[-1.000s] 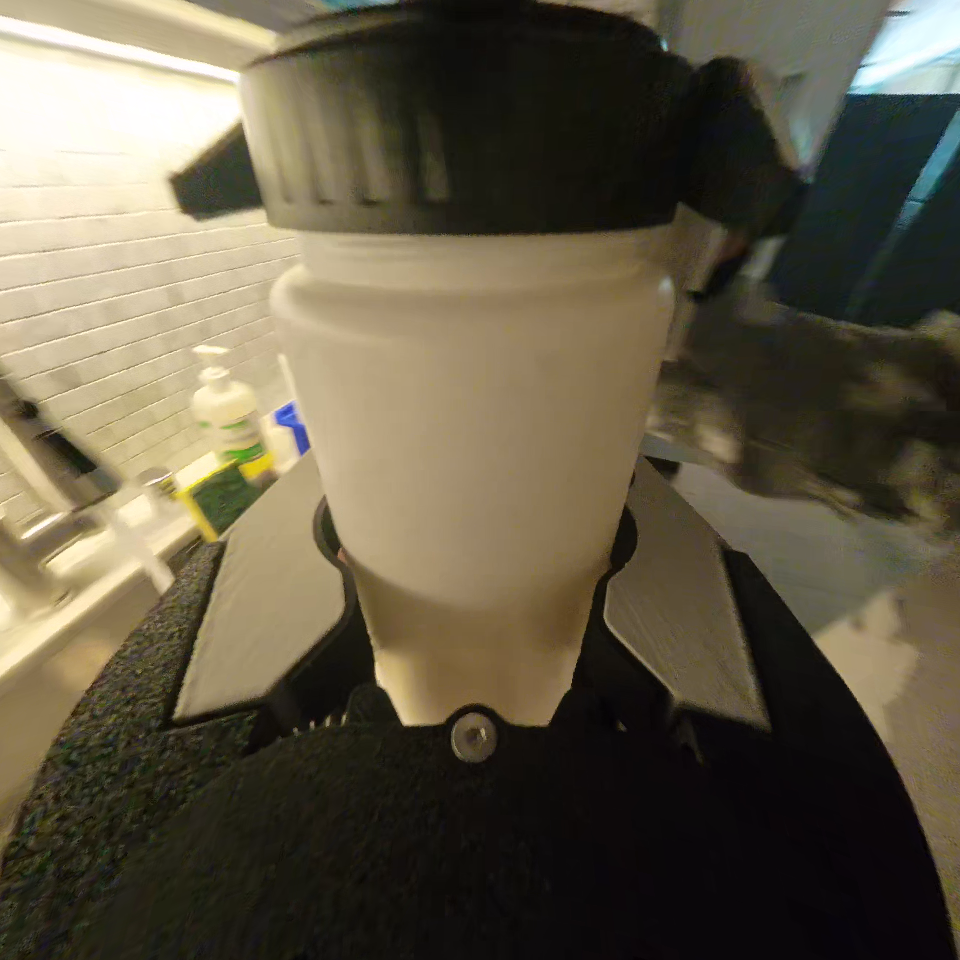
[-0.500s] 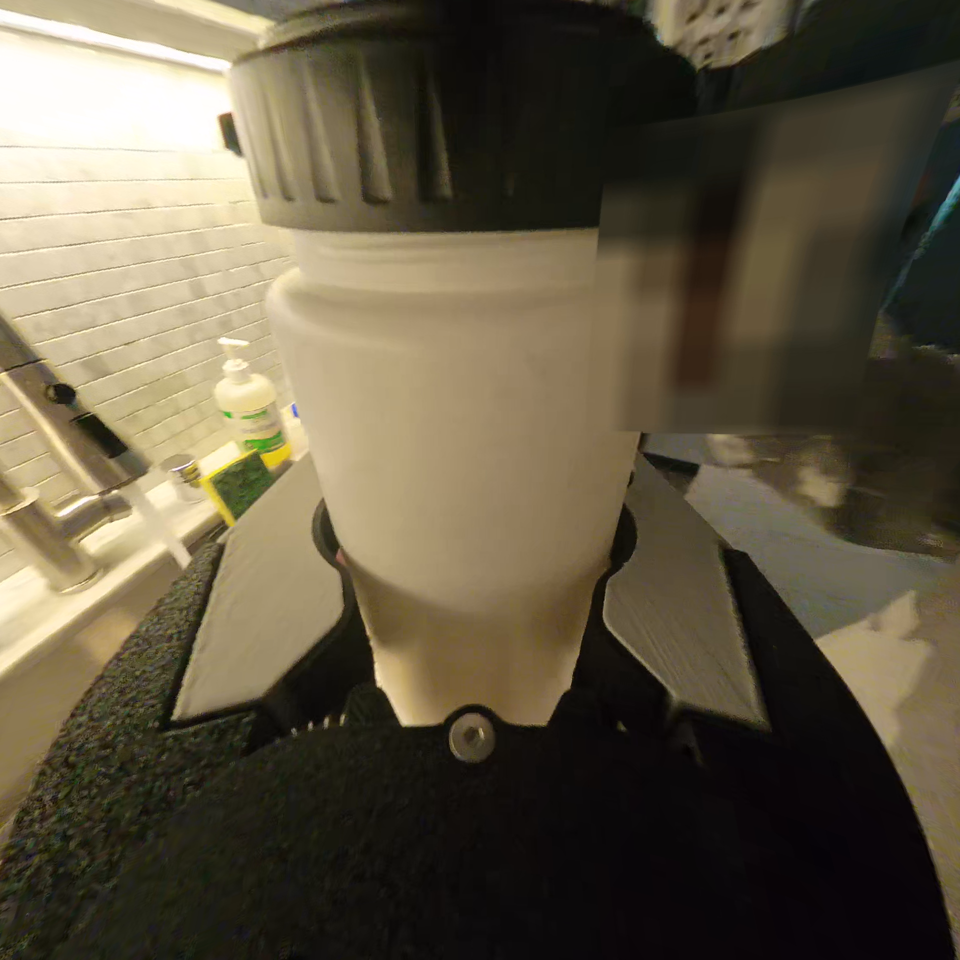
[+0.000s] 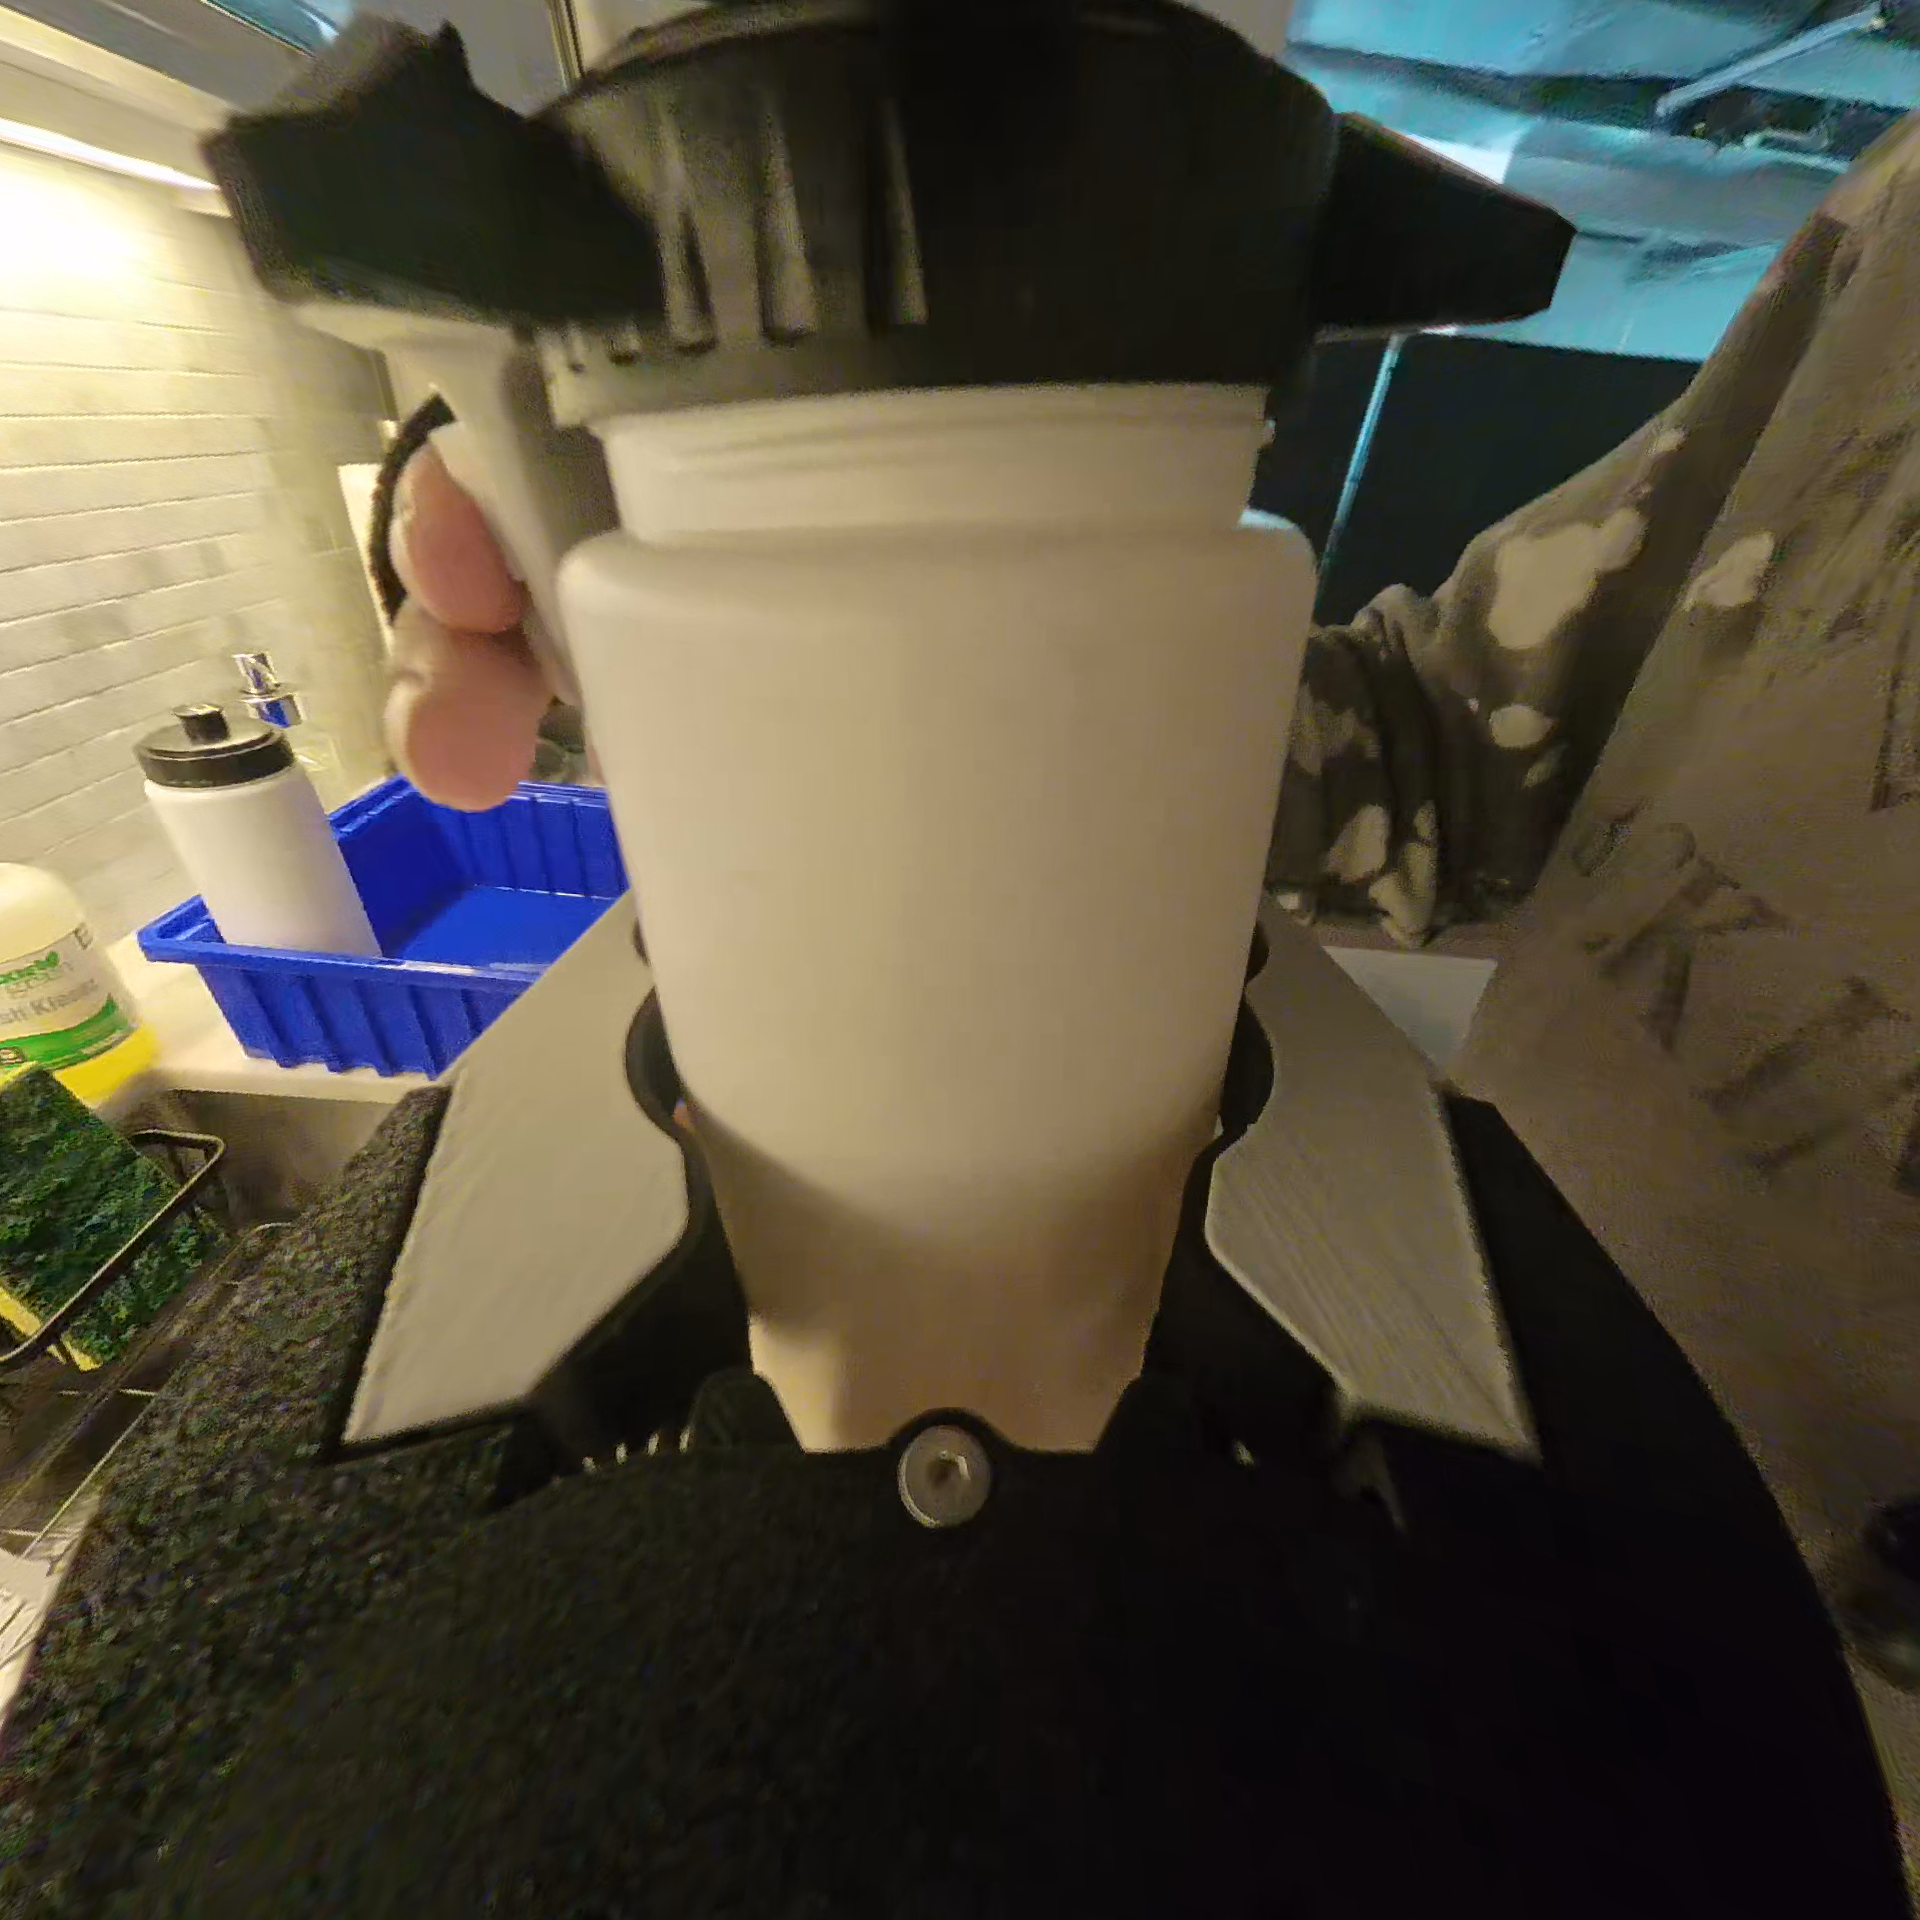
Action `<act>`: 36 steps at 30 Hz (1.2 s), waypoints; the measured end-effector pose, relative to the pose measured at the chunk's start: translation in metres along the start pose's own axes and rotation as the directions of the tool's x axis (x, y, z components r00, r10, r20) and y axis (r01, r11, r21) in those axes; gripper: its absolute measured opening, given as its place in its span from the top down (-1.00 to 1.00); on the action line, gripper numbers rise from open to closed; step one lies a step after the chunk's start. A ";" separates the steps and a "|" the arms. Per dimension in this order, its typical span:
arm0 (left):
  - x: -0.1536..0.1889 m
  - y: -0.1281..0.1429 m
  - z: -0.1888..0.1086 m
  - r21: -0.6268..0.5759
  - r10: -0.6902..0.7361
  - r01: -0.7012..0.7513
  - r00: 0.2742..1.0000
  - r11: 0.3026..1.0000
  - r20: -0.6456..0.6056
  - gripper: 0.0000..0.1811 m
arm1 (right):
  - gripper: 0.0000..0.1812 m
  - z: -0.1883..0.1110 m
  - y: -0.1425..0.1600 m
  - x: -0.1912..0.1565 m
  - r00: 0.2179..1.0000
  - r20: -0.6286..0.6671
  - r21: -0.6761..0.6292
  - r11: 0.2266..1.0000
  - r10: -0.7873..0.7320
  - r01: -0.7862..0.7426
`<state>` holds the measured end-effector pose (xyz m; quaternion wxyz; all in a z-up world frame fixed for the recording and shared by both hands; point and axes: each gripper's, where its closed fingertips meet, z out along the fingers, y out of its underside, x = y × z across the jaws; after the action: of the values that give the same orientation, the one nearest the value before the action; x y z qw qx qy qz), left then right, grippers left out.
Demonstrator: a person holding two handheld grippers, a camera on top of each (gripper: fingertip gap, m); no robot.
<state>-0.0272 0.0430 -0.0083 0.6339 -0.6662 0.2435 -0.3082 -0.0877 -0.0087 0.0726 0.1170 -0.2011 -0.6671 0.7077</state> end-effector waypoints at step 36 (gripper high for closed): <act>0.040 -0.020 0.022 0.011 -0.201 0.226 0.886 0.974 -0.418 -0.14 | 0.15 -0.023 -0.011 -0.034 0.920 0.387 0.015 0.997 0.062 -0.074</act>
<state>0.0155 0.0310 0.0151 0.5496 -0.5894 0.2883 -0.5171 -0.0482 -0.0019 0.0870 -0.0385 -0.0791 -0.6593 0.7467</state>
